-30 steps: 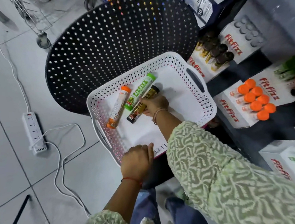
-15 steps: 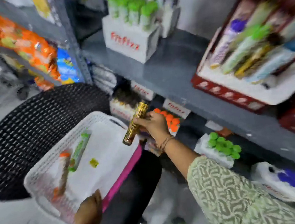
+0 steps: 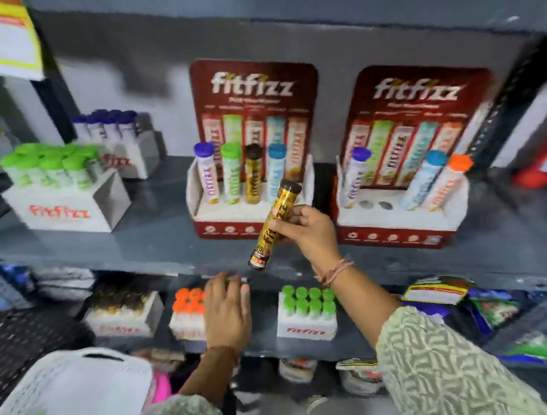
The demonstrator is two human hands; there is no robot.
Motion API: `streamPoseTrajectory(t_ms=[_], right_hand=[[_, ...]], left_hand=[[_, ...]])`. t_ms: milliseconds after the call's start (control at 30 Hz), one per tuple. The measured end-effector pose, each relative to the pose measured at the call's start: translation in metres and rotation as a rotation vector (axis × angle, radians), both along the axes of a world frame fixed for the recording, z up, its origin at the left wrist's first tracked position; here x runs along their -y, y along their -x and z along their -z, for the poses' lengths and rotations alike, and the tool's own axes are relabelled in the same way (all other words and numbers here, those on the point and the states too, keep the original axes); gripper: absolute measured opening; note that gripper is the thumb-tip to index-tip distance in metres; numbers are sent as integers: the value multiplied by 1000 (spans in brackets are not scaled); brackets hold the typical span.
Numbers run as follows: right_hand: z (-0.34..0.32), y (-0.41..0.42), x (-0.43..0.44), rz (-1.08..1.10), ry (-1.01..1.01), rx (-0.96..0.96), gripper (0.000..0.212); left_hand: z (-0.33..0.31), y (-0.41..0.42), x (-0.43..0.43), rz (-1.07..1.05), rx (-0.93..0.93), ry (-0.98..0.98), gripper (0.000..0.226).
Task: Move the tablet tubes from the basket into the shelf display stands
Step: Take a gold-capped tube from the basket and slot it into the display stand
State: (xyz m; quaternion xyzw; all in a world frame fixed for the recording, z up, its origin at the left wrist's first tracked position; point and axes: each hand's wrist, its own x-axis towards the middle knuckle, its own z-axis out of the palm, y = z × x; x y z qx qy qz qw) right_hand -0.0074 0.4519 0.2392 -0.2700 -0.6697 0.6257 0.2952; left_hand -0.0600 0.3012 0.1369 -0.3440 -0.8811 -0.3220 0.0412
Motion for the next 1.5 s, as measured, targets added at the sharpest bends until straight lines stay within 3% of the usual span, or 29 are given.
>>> streamPoseTrajectory(t_ms=[100, 233, 367, 500, 567, 667, 733, 833, 900, 1000, 1100, 1300, 1500], right_hand=[[-19, -31, -35, 94, -28, -15, 19], [-45, -70, -86, 153, -35, -46, 24], [-66, -96, -125, 75, -30, 37, 30], [-80, -106, -152, 40, 18, 151, 59], [-90, -108, -162, 19, 110, 147, 48], [-107, -114, -175, -100, 198, 131, 15], [-116, -117, -182, -127, 79, 193, 18], [-123, -113, -184, -68, -271, 317, 35], [-126, -107, -184, -44, -399, 302, 42], [-133, -100, -184, -99, -490, 335, 47], [-135, -95, -188, 4, -768, 510, 49], [-123, -86, -194, 127, -999, 750, 54], [-105, -89, -201, 202, -1189, 794, 59]], left_hand=[[-23, -24, -50, 183, -52, -63, 62], [-33, -50, -103, 371, -68, 7, 48], [-29, -62, -131, 419, -95, 105, 56], [-20, -60, -133, 405, -116, 144, 63], [-18, -59, -133, 404, -112, 162, 66], [-17, -60, -133, 406, -109, 171, 71], [-16, -60, -131, 415, -117, 172, 78], [-16, -59, -129, 425, -120, 189, 95], [-16, -60, -128, 425, -111, 189, 103], [-18, -61, -128, 430, -103, 199, 104], [-18, -60, -128, 436, -112, 207, 102], [-19, -60, -128, 438, -113, 227, 105], [-14, -57, -127, 460, -132, 272, 104]])
